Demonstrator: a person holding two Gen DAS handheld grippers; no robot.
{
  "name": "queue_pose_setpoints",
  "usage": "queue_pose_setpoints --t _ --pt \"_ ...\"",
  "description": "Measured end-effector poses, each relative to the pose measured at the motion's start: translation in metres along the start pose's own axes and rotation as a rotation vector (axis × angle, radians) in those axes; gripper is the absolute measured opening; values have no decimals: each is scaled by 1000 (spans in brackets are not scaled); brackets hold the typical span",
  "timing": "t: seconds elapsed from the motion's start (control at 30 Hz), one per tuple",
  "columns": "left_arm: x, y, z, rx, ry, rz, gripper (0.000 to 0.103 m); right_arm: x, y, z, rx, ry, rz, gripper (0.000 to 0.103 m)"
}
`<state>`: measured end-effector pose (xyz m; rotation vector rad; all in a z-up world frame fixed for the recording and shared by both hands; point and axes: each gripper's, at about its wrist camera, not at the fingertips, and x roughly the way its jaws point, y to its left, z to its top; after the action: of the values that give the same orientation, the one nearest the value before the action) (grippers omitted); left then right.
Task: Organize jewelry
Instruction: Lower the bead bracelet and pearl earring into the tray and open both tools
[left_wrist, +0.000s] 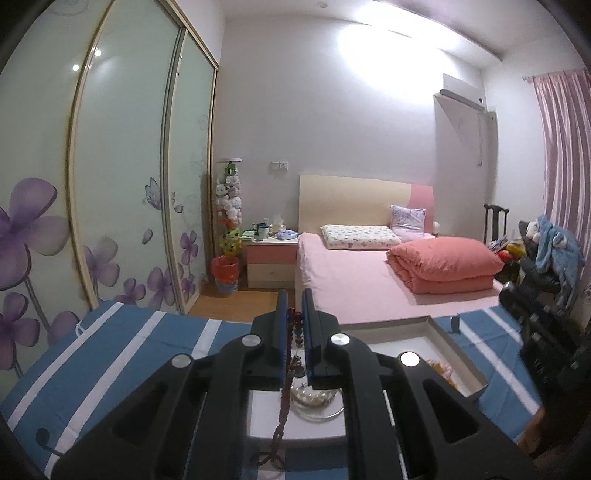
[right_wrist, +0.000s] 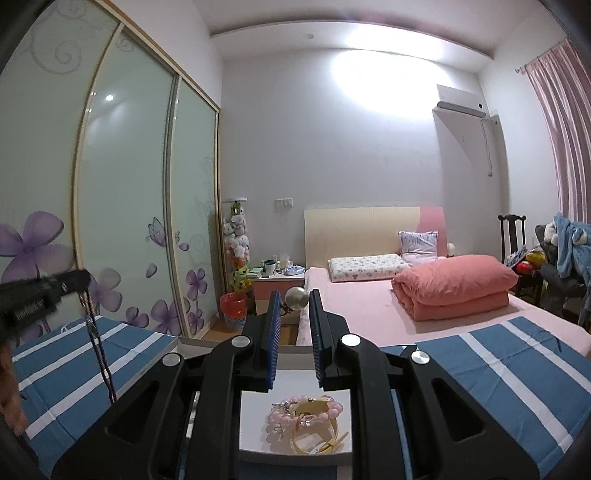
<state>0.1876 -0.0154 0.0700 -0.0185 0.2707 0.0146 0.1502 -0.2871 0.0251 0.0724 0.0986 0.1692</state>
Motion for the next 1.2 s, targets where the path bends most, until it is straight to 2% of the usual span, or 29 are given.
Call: queue_pose_setpoints --t 0.3,0.73,0.93,1.2 --pt "-6 0 36 -9 -37 -48 9 7 1 4 10 17 6 16" --pt "13 -5 63 -22 -57 -54 9 20 -5 8 19 28 4 16" --pt "28 -7 53 -12 -3 -51 9 26 -4 0 27 55 10 16" --pt "60 -6 15 -9 103 -60 9 34 0 -12 18 102 24 16"
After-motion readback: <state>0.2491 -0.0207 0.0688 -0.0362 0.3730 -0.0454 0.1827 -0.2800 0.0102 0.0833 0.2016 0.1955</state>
